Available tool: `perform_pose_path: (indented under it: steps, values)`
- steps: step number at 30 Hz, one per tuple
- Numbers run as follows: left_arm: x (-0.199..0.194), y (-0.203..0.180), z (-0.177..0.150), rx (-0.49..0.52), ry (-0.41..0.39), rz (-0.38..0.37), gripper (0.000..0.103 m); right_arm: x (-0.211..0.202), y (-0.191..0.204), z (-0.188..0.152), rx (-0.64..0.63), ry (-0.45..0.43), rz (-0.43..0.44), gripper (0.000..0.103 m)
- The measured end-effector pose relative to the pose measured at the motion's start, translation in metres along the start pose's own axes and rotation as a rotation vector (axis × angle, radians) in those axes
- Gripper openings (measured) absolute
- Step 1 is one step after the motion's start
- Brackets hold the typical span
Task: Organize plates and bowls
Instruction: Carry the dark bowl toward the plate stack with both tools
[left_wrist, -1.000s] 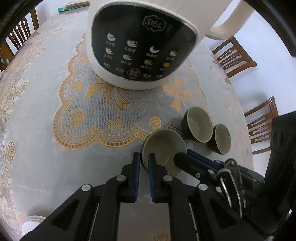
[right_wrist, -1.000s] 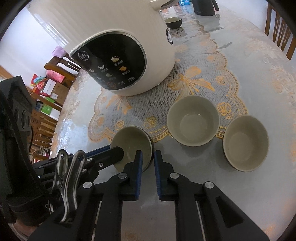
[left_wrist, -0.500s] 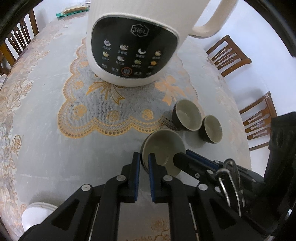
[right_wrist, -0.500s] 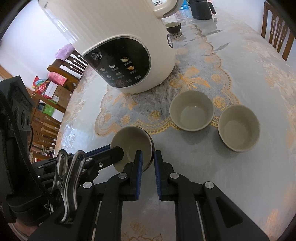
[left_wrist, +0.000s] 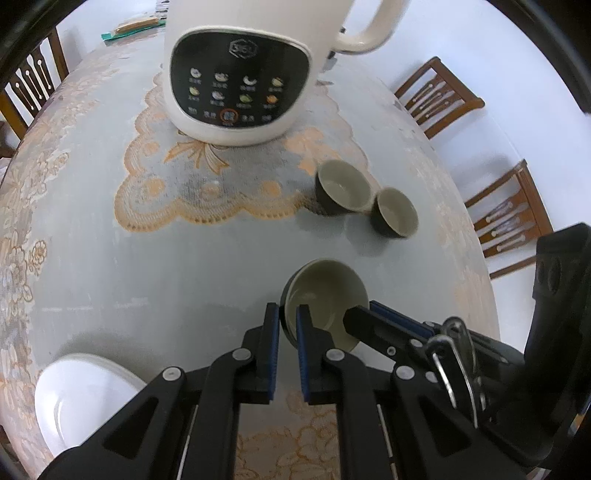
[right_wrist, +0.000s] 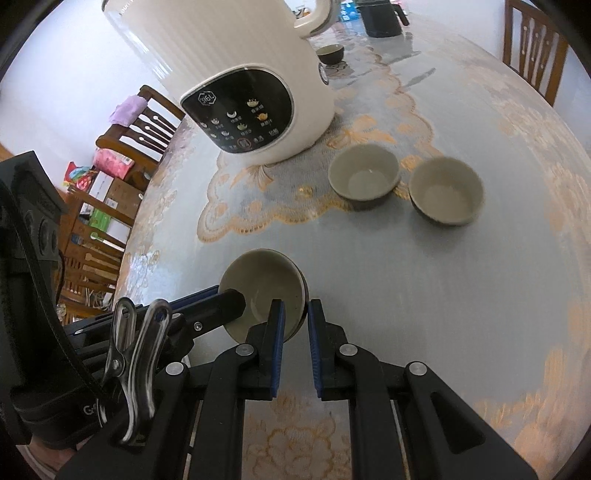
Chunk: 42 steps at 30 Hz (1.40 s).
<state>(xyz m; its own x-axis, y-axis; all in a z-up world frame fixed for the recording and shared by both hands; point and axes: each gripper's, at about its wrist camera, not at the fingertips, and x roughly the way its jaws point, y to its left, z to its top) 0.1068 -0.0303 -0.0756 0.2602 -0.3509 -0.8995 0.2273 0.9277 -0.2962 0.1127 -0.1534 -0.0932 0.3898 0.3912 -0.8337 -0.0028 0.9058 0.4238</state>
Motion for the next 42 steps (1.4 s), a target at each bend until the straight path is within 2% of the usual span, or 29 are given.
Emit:
perform_pose_path:
  steps: [18,35,40,42]
  values:
    - [0.002,-0.017,-0.046,0.074,0.062,-0.036,0.008,-0.023,-0.014,-0.055,0.098,0.002,-0.045,0.016]
    - [0.016,-0.022,-0.053,0.089,0.092,-0.041,0.008,-0.021,-0.020,-0.068,0.144,0.010,-0.071,0.016]
    - [0.012,-0.019,-0.054,0.084,0.082,-0.021,0.012,-0.024,-0.021,-0.069,0.158,0.001,-0.063,0.020]
    - [0.009,-0.017,-0.054,0.074,0.077,-0.011,0.018,-0.026,-0.022,-0.070,0.171,-0.003,-0.058,0.025]
